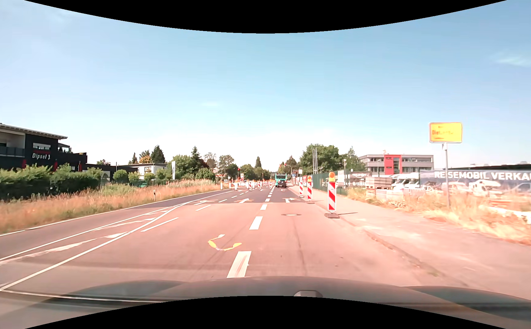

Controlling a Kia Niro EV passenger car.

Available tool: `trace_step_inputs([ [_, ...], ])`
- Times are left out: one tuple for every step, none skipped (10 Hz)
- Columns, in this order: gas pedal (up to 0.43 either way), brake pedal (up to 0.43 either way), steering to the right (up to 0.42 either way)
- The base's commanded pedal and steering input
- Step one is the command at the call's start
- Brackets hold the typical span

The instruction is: Follow the waypoints while adhering to traffic rules and regulations

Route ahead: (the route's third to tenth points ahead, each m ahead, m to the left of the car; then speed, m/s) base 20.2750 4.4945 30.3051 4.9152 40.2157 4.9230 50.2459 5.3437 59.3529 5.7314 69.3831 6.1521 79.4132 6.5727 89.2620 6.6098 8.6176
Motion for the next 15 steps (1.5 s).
trace_step_inputs([
  [0.0, 0.11, -0.007],
  [0.0, 0.116, -0.006],
  [0.0, 0.11, -0.007],
  [0.0, 0.11, -0.008],
  [0.0, 0.11, -0.009],
  [0.0, 0.11, -0.01],
  [0.0, 0.11, -0.01],
  [0.0, 0.11, -0.01],
  [0.0, 0.11, -0.01],
  [0.0, 0.11, -0.01],
  [0.0, 0.11, -0.01],
  [0.0, 0.11, -0.01],
  [0.0, 0.11, -0.008],
  [0.0, 0.116, -0.007],
  [0.0, 0.116, -0.007],
])
